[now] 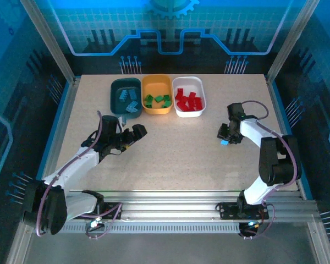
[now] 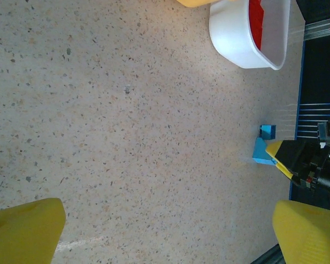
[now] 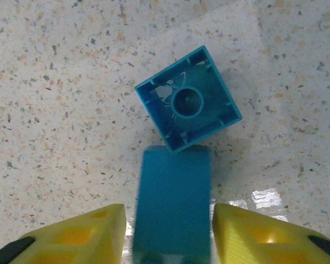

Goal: Sort the legos into containers by color

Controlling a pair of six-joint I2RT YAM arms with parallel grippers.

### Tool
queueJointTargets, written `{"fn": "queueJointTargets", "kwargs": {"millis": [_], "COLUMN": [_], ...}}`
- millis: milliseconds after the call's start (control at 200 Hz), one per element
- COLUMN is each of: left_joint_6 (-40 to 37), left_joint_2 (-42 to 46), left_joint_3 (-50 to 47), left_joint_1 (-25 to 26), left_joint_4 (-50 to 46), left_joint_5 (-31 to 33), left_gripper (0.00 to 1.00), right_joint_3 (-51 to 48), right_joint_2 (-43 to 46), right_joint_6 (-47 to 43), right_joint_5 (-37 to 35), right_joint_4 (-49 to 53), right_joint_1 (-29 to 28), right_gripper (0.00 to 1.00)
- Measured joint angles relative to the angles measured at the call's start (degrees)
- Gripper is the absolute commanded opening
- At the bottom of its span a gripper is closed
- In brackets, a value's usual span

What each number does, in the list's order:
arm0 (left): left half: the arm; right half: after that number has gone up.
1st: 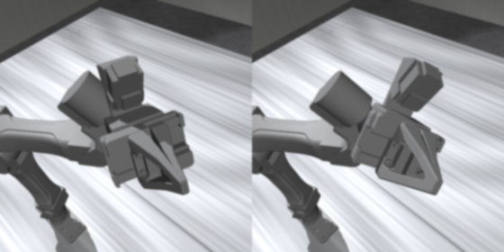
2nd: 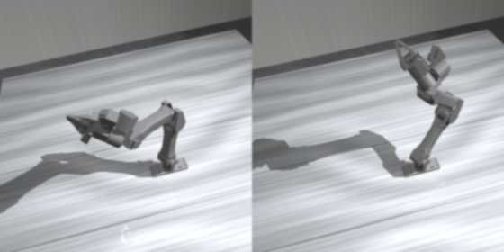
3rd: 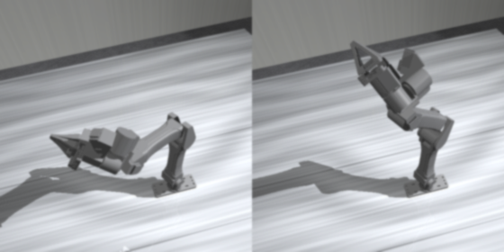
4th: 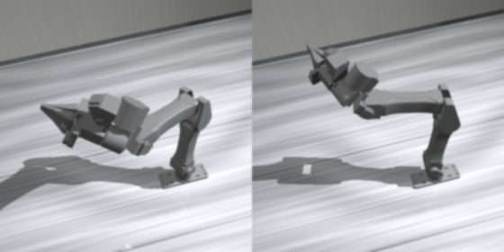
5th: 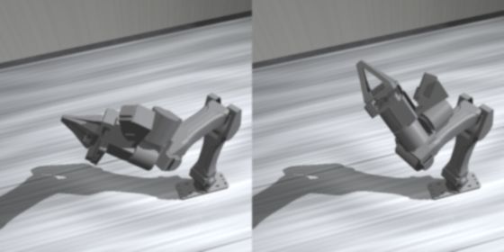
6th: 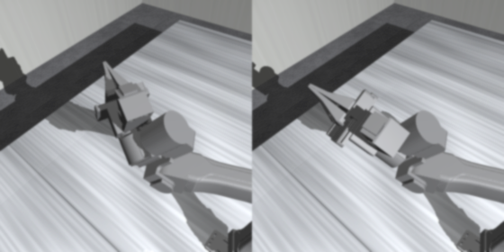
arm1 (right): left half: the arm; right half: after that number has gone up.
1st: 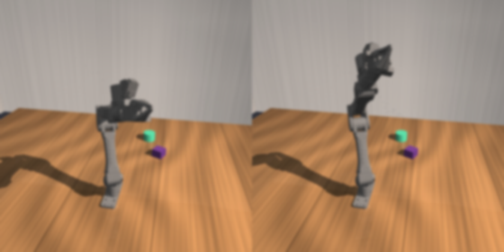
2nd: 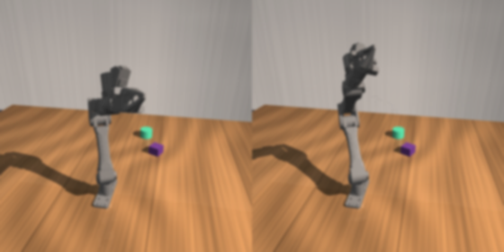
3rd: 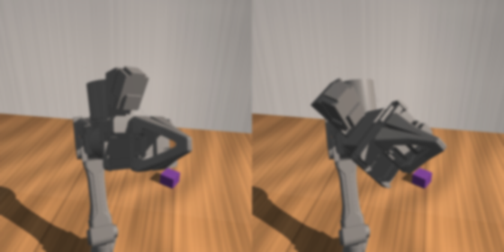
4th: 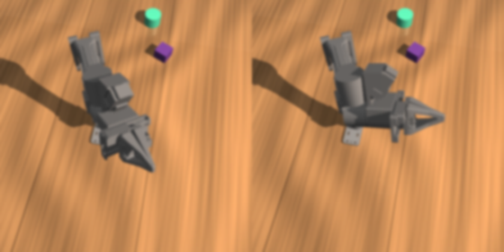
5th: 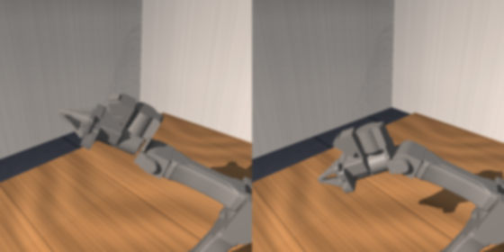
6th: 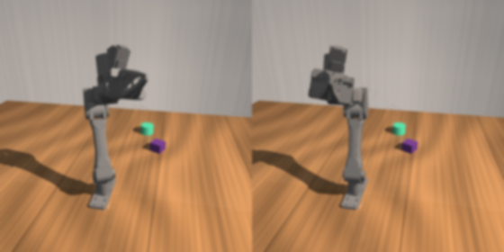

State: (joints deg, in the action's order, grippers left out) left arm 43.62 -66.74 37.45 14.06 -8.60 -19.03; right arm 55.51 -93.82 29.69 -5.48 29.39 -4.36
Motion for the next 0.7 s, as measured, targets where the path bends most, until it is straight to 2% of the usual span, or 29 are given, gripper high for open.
{"fn": "queueJointTargets", "kwargs": {"millis": [305,510,605,700], "left_joint_6": [0.00,0.07,1.55,4.68], "left_joint_2": [0.00,0.46,2.73,5.35], "left_joint_3": [-0.94,-0.98,-2.05,-4.35], "left_joint_1": [0.00,-0.48,-4.11,-11.78], "left_joint_4": [0.31,0.04,-0.07,0.17], "left_joint_5": [-0.37,-0.42,-1.86,-3.89], "left_gripper": [0.99,0.99,0.99,0.99], "right_joint_3": [1.14,1.09,2.43,8.55], "right_joint_2": [-1.07,2.86,6.93,7.15], "right_joint_6": [-0.66,-0.33,0.70,1.92], "right_joint_5": [-0.55,-0.70,-1.22,-1.38], "right_joint_4": [0.15,1.73,3.10,3.19], "right_joint_1": [-0.87,-6.64,-11.91,-19.23], "right_gripper": [0.31,0.30,0.31,0.31]}}
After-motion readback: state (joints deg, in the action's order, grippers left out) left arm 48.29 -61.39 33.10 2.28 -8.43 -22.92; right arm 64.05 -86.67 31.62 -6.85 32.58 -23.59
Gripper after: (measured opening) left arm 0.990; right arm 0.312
